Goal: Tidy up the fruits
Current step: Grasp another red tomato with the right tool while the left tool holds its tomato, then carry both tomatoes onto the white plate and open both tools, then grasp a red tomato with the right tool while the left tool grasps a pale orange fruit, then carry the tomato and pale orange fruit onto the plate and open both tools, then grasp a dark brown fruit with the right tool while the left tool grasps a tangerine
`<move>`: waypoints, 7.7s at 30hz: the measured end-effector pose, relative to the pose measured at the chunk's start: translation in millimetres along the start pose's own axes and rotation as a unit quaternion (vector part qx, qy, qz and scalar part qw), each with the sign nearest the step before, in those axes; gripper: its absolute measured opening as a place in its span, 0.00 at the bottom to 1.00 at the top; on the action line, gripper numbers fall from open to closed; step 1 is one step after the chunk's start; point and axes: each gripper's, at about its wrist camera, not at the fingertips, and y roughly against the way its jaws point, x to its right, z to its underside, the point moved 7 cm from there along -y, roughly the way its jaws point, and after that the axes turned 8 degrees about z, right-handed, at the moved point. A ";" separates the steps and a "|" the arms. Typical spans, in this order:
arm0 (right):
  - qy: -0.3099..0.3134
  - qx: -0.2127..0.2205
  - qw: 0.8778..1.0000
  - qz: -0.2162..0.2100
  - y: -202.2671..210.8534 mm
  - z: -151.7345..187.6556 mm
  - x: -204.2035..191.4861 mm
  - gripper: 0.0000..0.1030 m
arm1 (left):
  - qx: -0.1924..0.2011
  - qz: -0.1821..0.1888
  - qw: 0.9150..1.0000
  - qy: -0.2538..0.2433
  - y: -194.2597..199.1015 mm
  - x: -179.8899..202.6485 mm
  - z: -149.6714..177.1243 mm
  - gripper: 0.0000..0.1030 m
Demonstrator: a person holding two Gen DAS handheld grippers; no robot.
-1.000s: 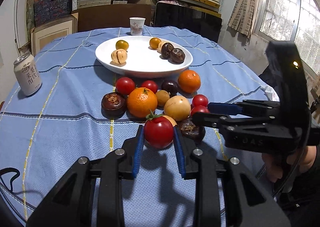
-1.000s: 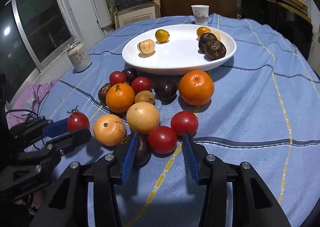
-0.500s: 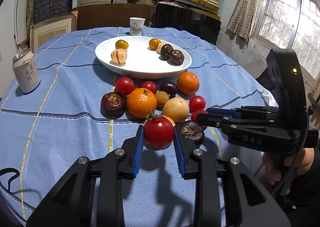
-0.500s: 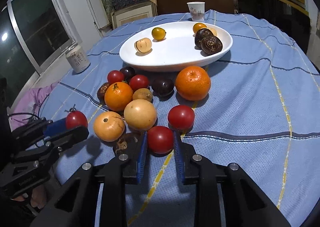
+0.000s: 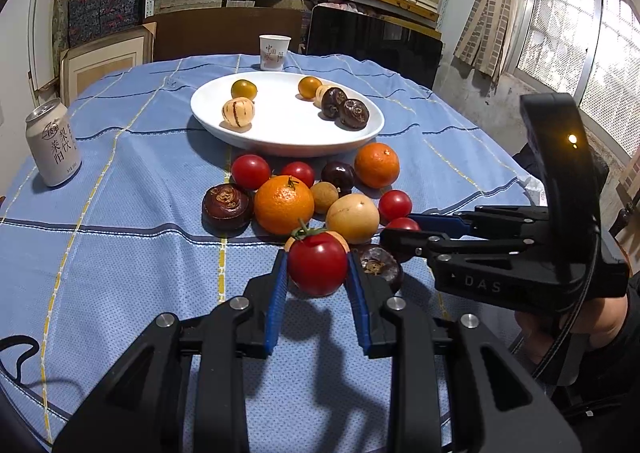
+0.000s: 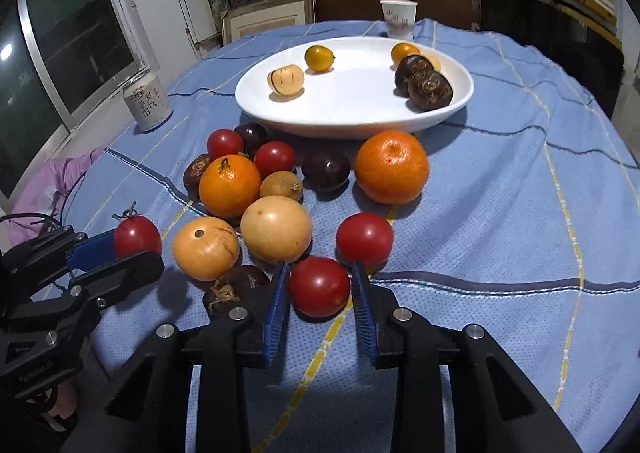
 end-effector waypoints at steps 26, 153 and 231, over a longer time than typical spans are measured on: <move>0.018 0.062 0.997 0.046 44.4 -7.7 31.6 0.28 | -0.015 -0.022 1.000 -0.005 -4.4 -7.5 -10.4 0.27; -0.028 0.101 0.994 0.018 41.3 -8.0 32.0 0.31 | -0.019 -0.093 0.995 -0.024 -4.1 -16.2 -20.3 0.43; 0.017 0.023 1.000 -0.003 18.5 16.4 -27.5 0.39 | -0.039 -0.099 0.994 -0.037 -23.6 -50.3 -30.7 0.85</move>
